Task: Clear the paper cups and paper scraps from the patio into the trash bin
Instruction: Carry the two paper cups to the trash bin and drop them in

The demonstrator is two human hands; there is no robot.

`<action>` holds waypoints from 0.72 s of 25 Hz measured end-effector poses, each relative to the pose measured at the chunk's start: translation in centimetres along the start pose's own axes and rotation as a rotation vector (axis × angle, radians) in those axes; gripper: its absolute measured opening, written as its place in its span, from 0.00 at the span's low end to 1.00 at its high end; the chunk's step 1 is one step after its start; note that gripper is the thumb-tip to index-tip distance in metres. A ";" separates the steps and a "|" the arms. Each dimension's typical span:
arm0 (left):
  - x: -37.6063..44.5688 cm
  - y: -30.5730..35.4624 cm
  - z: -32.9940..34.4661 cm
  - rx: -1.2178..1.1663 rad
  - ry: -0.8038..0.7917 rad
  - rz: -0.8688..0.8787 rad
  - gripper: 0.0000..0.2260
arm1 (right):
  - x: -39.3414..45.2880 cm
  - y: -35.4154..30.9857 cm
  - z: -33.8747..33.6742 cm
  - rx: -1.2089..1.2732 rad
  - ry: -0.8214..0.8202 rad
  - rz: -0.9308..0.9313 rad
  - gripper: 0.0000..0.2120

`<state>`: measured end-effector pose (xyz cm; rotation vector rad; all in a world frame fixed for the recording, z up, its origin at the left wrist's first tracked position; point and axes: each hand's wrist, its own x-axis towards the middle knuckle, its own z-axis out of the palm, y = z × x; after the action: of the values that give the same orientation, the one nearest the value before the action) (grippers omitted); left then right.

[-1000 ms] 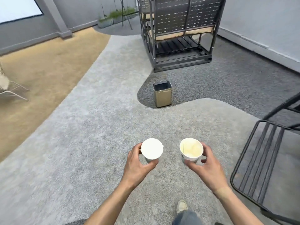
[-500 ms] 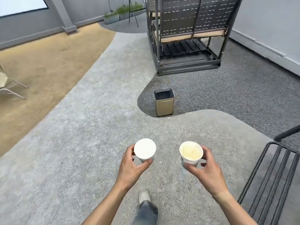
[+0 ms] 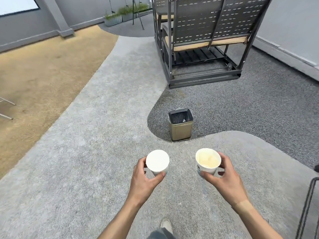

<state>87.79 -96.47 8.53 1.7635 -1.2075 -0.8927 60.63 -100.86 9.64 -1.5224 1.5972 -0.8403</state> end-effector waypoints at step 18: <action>34.4 7.2 8.4 0.054 0.018 -0.061 0.35 | 36.5 -1.4 0.6 0.001 -0.082 0.037 0.38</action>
<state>87.84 -132.58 7.61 1.8562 -1.1822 -0.8852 61.91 -137.28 7.51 -1.5029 1.5603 -0.7483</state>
